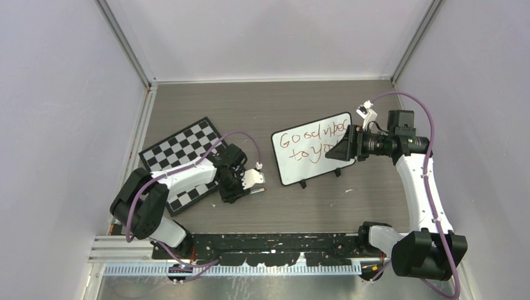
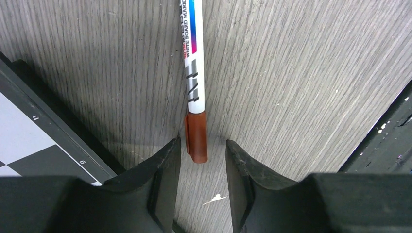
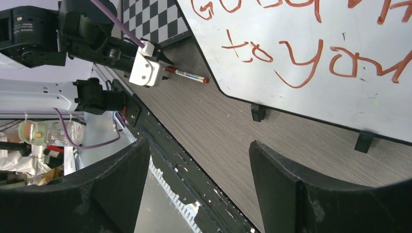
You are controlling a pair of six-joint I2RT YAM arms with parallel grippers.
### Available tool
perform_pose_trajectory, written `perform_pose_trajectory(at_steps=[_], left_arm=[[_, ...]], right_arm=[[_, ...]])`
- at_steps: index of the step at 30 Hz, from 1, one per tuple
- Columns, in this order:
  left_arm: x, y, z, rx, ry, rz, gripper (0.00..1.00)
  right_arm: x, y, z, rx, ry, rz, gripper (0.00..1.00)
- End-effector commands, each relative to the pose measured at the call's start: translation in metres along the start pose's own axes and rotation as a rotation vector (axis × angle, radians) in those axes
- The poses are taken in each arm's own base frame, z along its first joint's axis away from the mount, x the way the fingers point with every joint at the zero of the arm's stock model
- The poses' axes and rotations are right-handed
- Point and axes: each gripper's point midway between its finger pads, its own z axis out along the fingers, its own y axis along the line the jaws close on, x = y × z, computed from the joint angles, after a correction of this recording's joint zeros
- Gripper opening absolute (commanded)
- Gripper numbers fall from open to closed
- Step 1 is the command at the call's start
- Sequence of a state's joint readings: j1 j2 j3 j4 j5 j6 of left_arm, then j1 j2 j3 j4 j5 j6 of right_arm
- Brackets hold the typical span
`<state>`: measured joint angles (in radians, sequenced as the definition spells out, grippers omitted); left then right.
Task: Write a sentence on the whiteboard
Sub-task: Place the whiteboard marker at the center of the board, then reset both arms
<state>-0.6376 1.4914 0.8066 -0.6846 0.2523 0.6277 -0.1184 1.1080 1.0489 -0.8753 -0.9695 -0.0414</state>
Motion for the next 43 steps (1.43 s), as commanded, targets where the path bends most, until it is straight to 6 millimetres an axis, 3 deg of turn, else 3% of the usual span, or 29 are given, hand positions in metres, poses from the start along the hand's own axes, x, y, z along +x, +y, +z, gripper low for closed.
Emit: perform_pose_trajectory(at_steps=[1, 8, 13, 15, 17, 22, 24, 27, 30, 34, 40, 43], left_arm=[[0.002, 0.003, 0.003, -0.039, -0.005, 0.002, 0.42], [-0.028, -0.010, -0.035, -0.014, -0.123, -0.041, 0.60], [-0.060, 0.002, -0.079, -0.087, -0.260, -0.085, 0.77], [-0.070, 0.010, -0.100, -0.099, -0.323, -0.136, 0.92], [-0.075, 0.021, -0.123, -0.104, -0.392, -0.197, 0.99], [-0.071, 0.067, -0.184, -0.150, -0.589, -0.419, 1.00], [-0.060, 0.090, -0.203, -0.188, -0.641, -0.531, 1.00], [-0.027, 0.130, -0.224, -0.234, -0.715, -0.725, 1.00], [0.008, 0.157, -0.228, -0.265, -0.725, -0.903, 1.00], [0.044, 0.171, -0.210, -0.296, -0.671, -1.045, 1.00], [0.064, 0.166, -0.182, -0.340, -0.626, -1.119, 1.00], [0.069, 0.164, -0.182, -0.368, -0.605, -1.116, 1.00]], right_arm=[[-0.002, 0.005, -0.009, 0.016, -0.007, -0.062, 0.79], [-0.008, -0.001, -0.021, 0.079, -0.002, -0.094, 0.82], [-0.020, -0.018, -0.039, 0.143, -0.018, -0.111, 0.83], [-0.025, -0.028, -0.047, 0.171, -0.024, -0.105, 0.83], [-0.032, -0.038, -0.056, 0.197, -0.034, -0.103, 0.83], [-0.047, -0.067, -0.079, 0.266, -0.065, -0.094, 0.83], [-0.048, -0.080, -0.086, 0.292, -0.072, -0.080, 0.83], [-0.043, -0.102, -0.092, 0.320, -0.064, -0.043, 0.83], [-0.031, -0.121, -0.094, 0.335, -0.047, -0.001, 0.83], [-0.015, -0.139, -0.093, 0.350, -0.020, 0.040, 0.83], [-0.004, -0.159, -0.090, 0.427, -0.029, 0.053, 0.83], [-0.005, -0.164, -0.090, 0.444, -0.040, 0.070, 0.83]])
